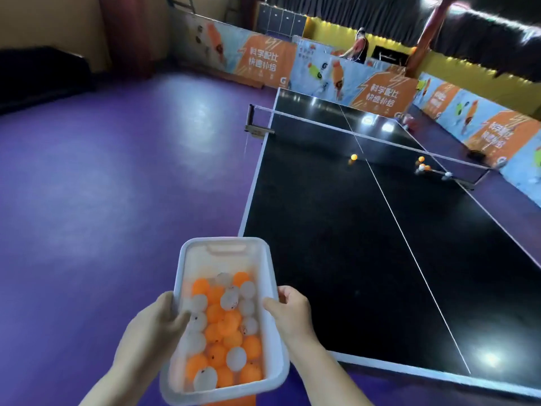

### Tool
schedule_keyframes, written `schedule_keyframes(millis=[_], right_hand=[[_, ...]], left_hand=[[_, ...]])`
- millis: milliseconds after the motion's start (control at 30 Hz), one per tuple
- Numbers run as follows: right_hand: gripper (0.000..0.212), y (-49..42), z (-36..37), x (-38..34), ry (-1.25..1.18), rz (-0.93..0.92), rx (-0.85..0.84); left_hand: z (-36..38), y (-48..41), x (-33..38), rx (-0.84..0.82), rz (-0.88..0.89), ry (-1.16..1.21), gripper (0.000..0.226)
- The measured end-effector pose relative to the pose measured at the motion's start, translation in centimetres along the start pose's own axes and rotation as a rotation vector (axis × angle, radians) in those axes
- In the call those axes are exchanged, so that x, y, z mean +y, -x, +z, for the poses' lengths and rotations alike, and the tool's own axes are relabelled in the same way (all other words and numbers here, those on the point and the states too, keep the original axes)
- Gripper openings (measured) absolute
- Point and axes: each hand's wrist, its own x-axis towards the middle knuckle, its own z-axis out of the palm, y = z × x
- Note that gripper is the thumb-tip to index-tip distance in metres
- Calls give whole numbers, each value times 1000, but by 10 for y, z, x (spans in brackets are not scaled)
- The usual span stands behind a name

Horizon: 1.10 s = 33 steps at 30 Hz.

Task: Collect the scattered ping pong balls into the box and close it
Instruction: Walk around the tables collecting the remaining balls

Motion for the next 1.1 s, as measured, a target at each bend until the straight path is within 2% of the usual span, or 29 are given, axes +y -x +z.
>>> schedule_keyframes(millis=[133,433,567,800,1033,1100], right_hand=[[8,-44,36,-11,-18,31,54],[3,-164,181,-103,-64,-6,-79],[10,-210,226,-139,-67,-17,-70],[8,-292,302,-182,-93,22,57],[23,-362,369,-247,-148,51,208],[16,-377,379,-257,-167,81,272]], left_hand=[[-2,-62,-13,-69,17,-8,26],[-87,-236,-46,44,-26,-143,20],[-105,-300,-57,61,-49,-115,22],[-132,-447,-71,-48,46,-207,24],[-169,-594,-60,-155,169,-223,27],[-167,-628,-51,-170,218,-243,28]])
